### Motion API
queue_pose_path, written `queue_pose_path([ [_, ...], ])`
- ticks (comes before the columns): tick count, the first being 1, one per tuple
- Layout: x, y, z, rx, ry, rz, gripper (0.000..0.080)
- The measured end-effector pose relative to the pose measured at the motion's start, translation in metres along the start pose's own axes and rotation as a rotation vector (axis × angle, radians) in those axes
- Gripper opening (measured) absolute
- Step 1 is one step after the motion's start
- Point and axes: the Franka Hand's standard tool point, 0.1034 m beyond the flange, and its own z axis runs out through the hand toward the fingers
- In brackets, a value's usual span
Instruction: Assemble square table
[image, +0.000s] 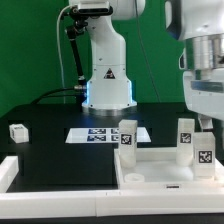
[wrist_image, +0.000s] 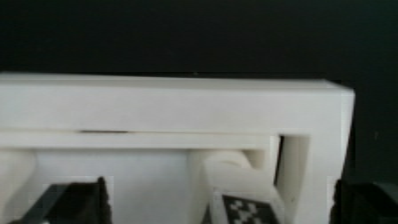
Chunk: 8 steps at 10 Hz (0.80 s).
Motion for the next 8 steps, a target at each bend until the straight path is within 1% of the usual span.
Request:
queue_pose_path([
  [1, 0.002, -0.001, 0.001, 0.012, 0.001, -0.050, 0.0638],
  [5, 0.003, 0.000, 0.001, 0.011, 0.003, -0.327, 0.0649],
  [6, 0.007, -0.001, 0.000, 0.027, 0.009, -0.447, 0.0649],
  [7, 0.023, 0.001, -0.001, 0.078, 0.025, -0.574, 0.0649],
  [8, 0.035, 0.008, 0.001, 0.064, 0.017, -0.696, 0.0649],
])
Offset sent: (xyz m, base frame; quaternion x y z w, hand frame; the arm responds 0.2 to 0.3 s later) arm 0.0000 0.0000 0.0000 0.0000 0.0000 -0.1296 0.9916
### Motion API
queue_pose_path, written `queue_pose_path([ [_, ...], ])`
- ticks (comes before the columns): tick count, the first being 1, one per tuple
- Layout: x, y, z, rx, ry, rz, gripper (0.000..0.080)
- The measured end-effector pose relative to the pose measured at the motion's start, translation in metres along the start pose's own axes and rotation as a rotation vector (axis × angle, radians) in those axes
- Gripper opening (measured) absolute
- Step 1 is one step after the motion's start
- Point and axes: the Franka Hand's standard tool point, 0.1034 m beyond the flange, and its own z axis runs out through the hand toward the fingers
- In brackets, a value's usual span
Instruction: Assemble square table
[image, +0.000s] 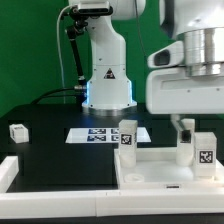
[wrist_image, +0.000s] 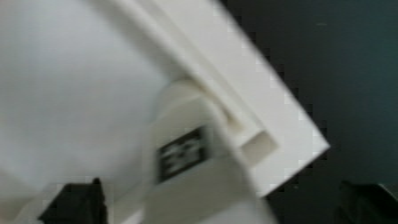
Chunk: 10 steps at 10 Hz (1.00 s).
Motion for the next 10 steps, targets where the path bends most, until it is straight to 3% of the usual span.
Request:
queue_pose_path([
  [1, 0.0063, 0.0060, 0.0001, -0.001, -0.021, -0.113, 0.0649],
  [7, 0.0070, 0.0053, 0.0005, -0.006, -0.019, -0.366, 0.0649],
  [10, 0.0069, 0.0053, 0.0005, -0.006, -0.019, -0.314, 0.0289],
])
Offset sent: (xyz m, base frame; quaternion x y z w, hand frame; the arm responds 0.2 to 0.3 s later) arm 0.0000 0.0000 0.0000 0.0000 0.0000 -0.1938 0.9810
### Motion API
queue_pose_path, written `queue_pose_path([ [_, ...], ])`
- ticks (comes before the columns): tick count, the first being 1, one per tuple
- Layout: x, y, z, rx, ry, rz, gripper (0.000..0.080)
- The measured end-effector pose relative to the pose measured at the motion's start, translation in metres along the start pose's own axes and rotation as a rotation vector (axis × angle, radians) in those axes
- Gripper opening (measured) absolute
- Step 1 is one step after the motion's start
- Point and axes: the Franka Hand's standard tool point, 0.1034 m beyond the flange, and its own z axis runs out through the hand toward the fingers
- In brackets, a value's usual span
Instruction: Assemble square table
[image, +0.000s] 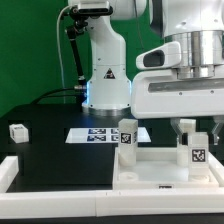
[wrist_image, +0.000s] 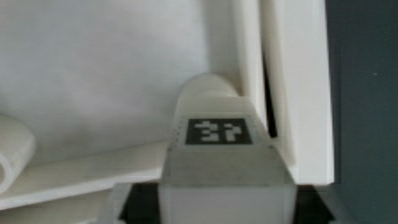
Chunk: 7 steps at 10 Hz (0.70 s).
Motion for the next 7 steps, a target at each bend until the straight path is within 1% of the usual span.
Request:
queue_pose_path([
  [3, -0.001, -0.001, 0.000, 0.003, -0.002, 0.222, 0.0290],
  [4, -0.002, -0.003, 0.001, 0.003, -0.017, 0.361, 0.0290],
  [5, -0.001, -0.010, 0.002, -0.006, -0.047, 0.505, 0.0290],
  [6, 0.005, -0.010, 0.004, -0.010, -0.063, 0.616, 0.0291],
  [7, 0.011, -0.011, 0.005, -0.007, -0.075, 0.757, 0.0291],
])
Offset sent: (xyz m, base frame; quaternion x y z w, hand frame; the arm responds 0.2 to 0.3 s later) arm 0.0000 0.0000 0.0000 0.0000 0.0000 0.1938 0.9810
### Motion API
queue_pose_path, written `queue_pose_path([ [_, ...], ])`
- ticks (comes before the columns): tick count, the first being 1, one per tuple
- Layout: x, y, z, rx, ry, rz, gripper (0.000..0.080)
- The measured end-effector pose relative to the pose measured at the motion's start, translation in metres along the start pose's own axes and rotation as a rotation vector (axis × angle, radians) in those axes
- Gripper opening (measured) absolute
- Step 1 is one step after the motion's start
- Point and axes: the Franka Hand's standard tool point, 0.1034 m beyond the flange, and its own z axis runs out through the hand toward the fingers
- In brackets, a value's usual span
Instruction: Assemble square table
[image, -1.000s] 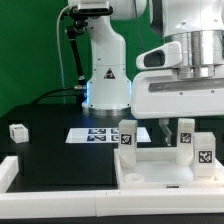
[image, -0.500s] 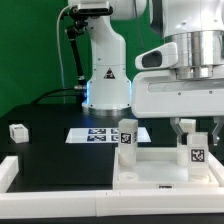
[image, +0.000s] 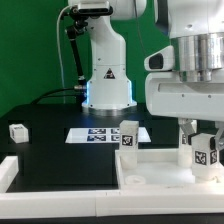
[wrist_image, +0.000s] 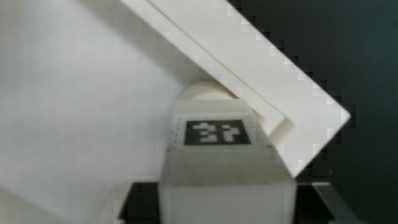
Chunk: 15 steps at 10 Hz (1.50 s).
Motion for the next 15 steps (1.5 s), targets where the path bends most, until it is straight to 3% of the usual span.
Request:
queue_pose_path([
  [3, -0.0018, -0.0030, 0.0016, 0.009, -0.023, 0.512, 0.0291],
  [6, -0.0038, -0.0045, 0.0021, 0.010, -0.021, 0.741, 0.0291],
  [7, -0.0038, -0.0045, 0.0021, 0.010, -0.020, 0.720, 0.0385],
  [8, -0.0050, -0.0007, 0.0018, -0.015, -0.013, 0.571, 0.0524],
  [9, -0.0075, 0.0045, -0.0005, -0.066, -0.005, 0.369, 0.0610],
  [10, -0.0072, 0.0009, -0.0042, -0.084, 0.005, 0.158, 0.0641],
  [15, -0.0050, -0.0012, -0.0044, -0.083, 0.008, -0.301, 0.0649],
])
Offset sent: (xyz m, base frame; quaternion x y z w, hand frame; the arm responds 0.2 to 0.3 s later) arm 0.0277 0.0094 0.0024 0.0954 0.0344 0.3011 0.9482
